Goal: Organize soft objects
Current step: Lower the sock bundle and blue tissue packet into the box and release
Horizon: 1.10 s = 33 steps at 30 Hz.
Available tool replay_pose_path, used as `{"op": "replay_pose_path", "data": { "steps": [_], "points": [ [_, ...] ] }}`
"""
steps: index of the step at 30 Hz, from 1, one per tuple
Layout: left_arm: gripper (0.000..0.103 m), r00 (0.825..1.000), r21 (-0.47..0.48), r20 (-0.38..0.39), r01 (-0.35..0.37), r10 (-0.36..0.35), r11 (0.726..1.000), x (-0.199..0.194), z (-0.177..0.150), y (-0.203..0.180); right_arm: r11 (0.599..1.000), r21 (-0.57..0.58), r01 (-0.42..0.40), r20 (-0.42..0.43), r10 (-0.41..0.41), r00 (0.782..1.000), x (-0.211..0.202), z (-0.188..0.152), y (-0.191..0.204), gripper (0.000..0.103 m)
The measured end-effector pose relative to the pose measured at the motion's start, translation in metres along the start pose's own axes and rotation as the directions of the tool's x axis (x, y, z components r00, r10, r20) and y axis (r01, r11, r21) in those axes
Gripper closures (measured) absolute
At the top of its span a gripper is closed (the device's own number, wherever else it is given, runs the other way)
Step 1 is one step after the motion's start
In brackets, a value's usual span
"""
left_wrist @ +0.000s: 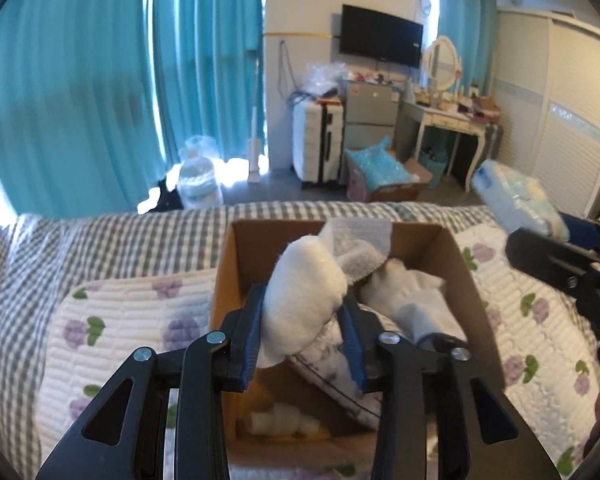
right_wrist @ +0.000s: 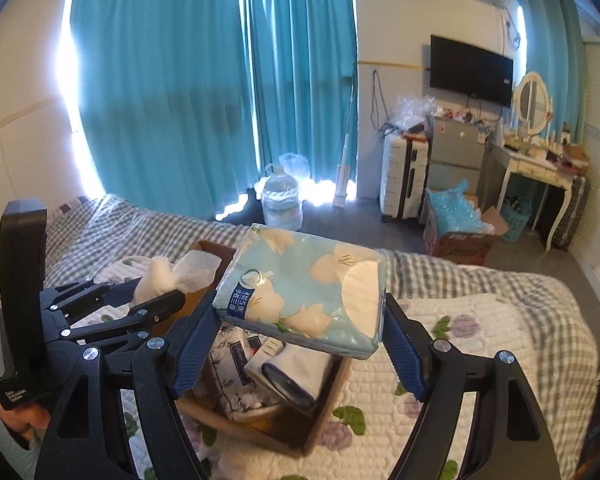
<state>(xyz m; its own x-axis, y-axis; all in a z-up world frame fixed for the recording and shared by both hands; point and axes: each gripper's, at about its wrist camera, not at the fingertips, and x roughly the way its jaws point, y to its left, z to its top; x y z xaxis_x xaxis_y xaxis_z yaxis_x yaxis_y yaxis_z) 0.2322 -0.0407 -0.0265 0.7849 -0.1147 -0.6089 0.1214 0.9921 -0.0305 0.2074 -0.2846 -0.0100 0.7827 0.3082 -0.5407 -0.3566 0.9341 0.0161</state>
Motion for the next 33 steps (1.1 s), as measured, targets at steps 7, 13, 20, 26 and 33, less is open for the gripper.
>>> {"op": "replay_pose_path", "data": {
  "steps": [7,13,20,26,33],
  "points": [
    [0.023,0.997,0.036,0.026,-0.076,0.075,0.996,0.017,0.000,0.000,1.000,0.004,-0.022,-0.050,0.022,0.998,0.048,-0.004,-0.003,0.026],
    [0.022,0.999,-0.006,0.021,-0.044,0.044,0.999,0.018,-0.003,0.012,0.998,0.055,-0.039,-0.058,0.042,0.997,0.073,0.000,-0.009,0.026],
    [0.022,0.998,0.007,0.037,-0.058,0.057,0.998,0.002,-0.007,0.017,0.999,0.035,-0.029,-0.062,0.031,0.998,0.092,0.004,0.003,0.016],
    [0.022,0.996,0.016,0.061,-0.071,0.069,0.997,-0.033,-0.007,0.010,0.999,0.042,-0.004,-0.060,0.006,0.998,0.082,0.010,0.006,0.009],
    [0.015,0.987,0.012,0.143,-0.083,0.080,0.996,-0.111,0.008,-0.001,0.999,0.011,0.042,0.004,-0.042,0.999,0.005,0.027,0.010,0.004]
  ]
}}
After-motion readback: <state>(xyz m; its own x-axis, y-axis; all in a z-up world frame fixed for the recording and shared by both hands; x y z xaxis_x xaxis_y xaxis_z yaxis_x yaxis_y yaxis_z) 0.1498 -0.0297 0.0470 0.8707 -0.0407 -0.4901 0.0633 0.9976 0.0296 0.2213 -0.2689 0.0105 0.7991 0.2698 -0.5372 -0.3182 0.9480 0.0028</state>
